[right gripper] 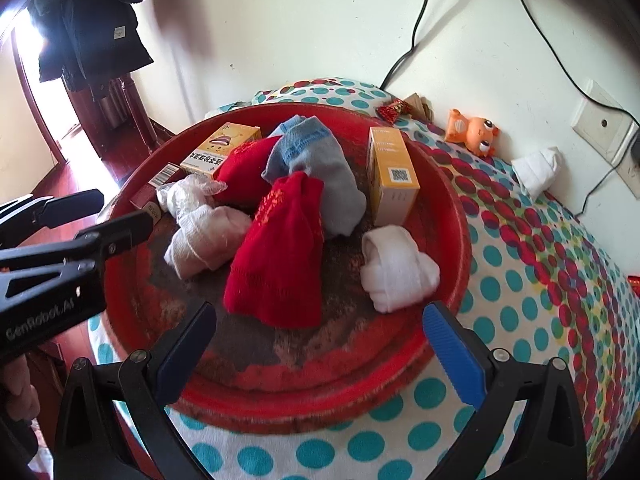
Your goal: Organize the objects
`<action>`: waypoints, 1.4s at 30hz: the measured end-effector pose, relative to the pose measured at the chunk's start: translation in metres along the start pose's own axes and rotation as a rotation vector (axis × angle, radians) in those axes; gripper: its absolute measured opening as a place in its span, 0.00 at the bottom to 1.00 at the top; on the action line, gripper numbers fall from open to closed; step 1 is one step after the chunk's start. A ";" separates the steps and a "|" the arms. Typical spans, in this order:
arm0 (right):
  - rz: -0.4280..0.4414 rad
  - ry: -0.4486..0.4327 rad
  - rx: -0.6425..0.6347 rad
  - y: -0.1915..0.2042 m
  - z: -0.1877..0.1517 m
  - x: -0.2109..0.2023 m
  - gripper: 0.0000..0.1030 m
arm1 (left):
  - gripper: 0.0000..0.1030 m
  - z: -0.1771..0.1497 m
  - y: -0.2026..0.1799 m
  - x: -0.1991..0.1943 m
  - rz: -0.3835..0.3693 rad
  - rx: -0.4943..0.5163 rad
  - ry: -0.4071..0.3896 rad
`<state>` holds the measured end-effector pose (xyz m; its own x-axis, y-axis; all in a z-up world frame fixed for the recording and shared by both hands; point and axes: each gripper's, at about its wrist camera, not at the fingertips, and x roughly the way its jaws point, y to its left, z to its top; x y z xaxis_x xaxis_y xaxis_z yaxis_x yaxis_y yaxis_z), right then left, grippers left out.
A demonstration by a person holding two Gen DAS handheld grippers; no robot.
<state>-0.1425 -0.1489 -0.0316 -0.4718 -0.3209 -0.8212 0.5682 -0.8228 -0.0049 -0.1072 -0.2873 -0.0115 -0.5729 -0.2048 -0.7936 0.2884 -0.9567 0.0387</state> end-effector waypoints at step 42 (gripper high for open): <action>-0.038 0.106 0.070 -0.021 -0.027 -0.041 1.00 | 0.59 -0.006 -0.065 -0.060 0.003 0.083 -0.002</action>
<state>-0.1166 -0.1053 -0.0131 -0.4166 -0.2405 -0.8767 0.5009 -0.8655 -0.0006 -0.0865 -0.2111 0.0301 -0.5735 -0.2082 -0.7923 0.2255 -0.9699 0.0917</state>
